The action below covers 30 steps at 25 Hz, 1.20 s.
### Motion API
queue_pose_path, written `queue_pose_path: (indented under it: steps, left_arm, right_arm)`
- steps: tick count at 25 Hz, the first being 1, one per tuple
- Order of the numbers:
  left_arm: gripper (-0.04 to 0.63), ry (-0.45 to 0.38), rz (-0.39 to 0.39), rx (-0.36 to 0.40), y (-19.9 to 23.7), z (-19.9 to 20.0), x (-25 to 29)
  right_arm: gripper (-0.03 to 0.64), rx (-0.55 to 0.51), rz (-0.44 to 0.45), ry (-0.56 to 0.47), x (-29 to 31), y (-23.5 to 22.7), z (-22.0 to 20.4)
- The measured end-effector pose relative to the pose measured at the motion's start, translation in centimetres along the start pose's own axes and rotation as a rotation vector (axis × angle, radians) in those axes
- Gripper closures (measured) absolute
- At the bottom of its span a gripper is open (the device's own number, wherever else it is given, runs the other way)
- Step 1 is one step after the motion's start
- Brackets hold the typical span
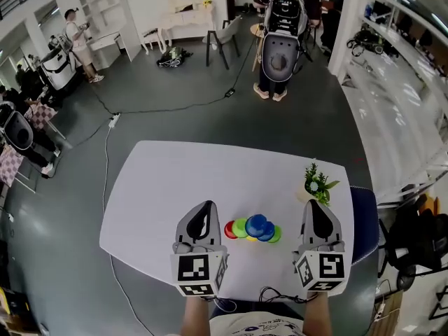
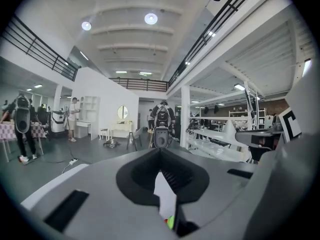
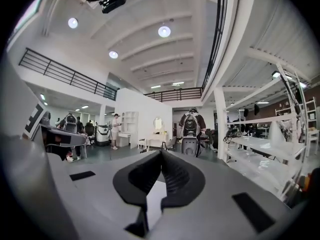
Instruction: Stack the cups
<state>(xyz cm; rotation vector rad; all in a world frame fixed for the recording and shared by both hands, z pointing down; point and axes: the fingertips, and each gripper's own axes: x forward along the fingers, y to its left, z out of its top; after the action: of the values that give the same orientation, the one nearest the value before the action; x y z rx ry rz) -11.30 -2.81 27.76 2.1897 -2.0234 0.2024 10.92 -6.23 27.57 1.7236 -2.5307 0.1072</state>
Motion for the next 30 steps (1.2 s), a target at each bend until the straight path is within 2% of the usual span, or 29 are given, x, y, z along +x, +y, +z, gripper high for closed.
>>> queue_pose_path:
  steps: [11,30]
  left_arm:
    - [0.581,-0.04,0.046,0.012,-1.4,2.3,-3.1]
    - [0.581,-0.05,0.069,0.011,-2.2,2.7,-4.7]
  right_arm:
    - [0.601,0.002,0.051,-0.051,-1.7,-0.2,2.7]
    - [0.601,0.008,0.089,-0.049,-2.5,-0.2,3.0]
